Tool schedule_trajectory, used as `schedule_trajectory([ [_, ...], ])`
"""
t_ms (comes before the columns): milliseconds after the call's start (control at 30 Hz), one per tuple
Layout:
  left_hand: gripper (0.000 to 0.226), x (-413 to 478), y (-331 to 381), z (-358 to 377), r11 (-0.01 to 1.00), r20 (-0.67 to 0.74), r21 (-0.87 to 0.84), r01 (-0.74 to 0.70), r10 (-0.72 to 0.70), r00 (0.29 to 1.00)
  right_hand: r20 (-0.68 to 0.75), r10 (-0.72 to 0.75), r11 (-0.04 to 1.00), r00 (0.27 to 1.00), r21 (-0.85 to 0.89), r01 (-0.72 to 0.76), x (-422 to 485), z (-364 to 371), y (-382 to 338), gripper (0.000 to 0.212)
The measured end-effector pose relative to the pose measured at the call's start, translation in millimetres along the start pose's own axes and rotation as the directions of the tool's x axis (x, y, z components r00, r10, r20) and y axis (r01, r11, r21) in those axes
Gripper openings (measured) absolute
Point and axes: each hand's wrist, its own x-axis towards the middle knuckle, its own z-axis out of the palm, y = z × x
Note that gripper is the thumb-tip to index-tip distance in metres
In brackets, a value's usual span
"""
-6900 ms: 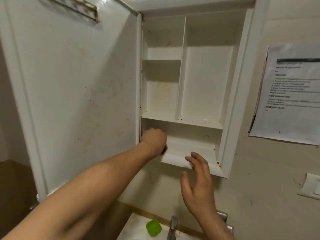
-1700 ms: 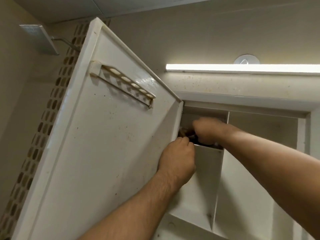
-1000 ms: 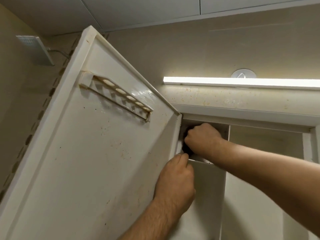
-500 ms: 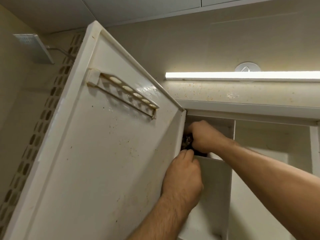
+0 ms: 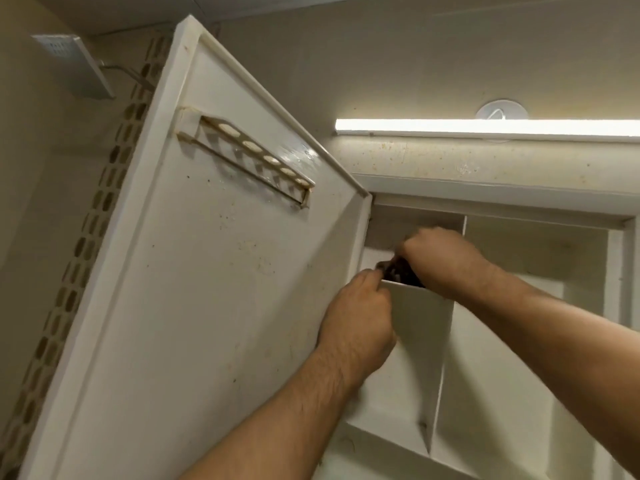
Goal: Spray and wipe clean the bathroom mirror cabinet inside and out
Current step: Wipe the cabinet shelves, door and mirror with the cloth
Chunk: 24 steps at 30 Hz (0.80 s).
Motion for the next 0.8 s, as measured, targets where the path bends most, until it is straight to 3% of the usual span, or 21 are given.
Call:
schedule_trajectory([
  [100, 0.037, 0.6, 3.2, -1.4, 1.000, 0.017, 0.013, 0.000, -0.001, 1.000, -0.005, 0.221, 0.975, 0.975, -0.036, -0.221, 10.6, -7.3, 1.5, 0.011],
  [200, 0.033, 2.8, 0.2, -2.7, 1.000, 0.042, 0.019, 0.009, -0.010, 0.999, 0.001, 0.369, 0.927, 0.929, 0.068, -0.368, 29.0, -7.2, -13.8, 0.006],
  [300, 0.030, 3.3, -3.3, -1.3, 1.000, 0.033, 0.015, -0.002, 0.001, 0.999, 0.203, 0.258, 0.900, 0.945, 0.306, -0.311, 35.0, 2.3, -29.4, 0.023],
  [367, 0.032, 2.4, -5.7, -0.1, 0.999, 0.023, 0.031, -0.009, 0.008, 1.000, 0.309, 0.105, 0.911, 0.945, 0.352, -0.216, 32.6, -2.3, -19.4, 0.019],
  [467, 0.038, 3.6, -8.4, 1.3, 0.999, 0.033, 0.031, -0.012, 0.011, 0.999, 0.418, 0.018, 0.996, 0.908, 0.076, -0.055, 31.6, -22.9, 8.9, 0.007],
  [533, 0.044, 5.0, -9.0, 1.2, 1.000, 0.057, 0.030, -0.004, 0.002, 0.998, 0.498, 0.064, 0.989, 0.865, -0.148, 0.012, 30.1, -28.4, 5.4, 0.018],
  [600, 0.044, 5.1, -10.6, 1.6, 1.000, 0.063, 0.024, 0.013, -0.015, 0.998, 0.536, 0.070, 0.982, 0.842, -0.186, 0.037, 29.0, -26.8, -9.3, 0.022],
  [700, 0.036, 4.9, -8.8, -2.1, 0.999, 0.060, -0.047, 0.026, -0.023, 0.998, 0.512, 0.036, 0.998, 0.858, 0.018, -0.053, 23.9, -26.7, -11.6, 0.028],
  [800, 0.028, -5.2, -4.1, -5.8, 0.973, -0.072, -0.225, 0.060, -0.078, 0.994, 0.415, -0.034, 0.885, 0.909, 0.435, -0.165, 11.3, -33.1, -12.0, 0.033],
])
